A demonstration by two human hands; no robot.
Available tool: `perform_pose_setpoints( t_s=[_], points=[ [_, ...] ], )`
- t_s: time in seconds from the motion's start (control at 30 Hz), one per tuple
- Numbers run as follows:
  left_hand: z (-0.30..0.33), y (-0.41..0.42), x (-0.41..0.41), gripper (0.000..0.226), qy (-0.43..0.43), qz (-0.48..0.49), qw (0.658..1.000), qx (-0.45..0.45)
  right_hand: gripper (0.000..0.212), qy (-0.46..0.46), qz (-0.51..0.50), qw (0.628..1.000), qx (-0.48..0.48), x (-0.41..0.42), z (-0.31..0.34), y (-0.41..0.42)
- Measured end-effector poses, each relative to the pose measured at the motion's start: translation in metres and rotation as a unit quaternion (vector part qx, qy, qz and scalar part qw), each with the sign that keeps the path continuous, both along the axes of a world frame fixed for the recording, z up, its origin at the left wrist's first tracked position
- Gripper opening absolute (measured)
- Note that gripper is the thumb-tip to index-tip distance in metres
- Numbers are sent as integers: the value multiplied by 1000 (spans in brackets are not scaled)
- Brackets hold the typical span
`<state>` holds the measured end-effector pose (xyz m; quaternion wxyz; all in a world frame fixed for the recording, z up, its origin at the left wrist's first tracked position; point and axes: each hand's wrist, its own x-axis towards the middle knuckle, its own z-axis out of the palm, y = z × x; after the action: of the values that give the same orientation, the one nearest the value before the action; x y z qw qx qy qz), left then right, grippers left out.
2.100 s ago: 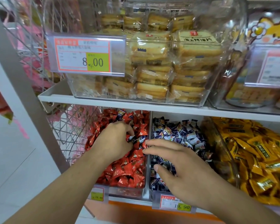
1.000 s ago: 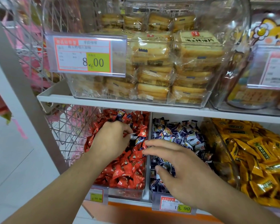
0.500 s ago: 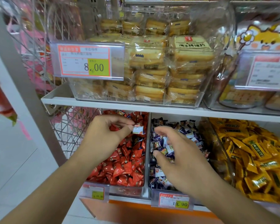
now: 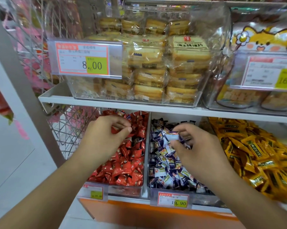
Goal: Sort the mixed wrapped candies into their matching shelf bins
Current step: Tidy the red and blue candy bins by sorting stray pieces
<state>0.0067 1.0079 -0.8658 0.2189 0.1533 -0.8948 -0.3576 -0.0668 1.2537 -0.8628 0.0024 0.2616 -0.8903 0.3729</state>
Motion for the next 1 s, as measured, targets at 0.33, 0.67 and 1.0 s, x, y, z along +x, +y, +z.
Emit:
perform_pose_setpoints(
  t_s=[0.33, 0.67, 1.0],
  points=[
    [-26, 8, -21, 33, -99, -86, 982, -136, 40, 58, 111, 990, 59, 12, -1, -11],
    [-39, 3, -36, 40, -162, -54, 974, -147, 34, 29, 134, 988, 72, 13, -14, -18],
    [-40, 0, -36, 29, -158, -73, 984, -35, 32, 29, 133, 987, 83, 14, -16, -19]
  ],
)
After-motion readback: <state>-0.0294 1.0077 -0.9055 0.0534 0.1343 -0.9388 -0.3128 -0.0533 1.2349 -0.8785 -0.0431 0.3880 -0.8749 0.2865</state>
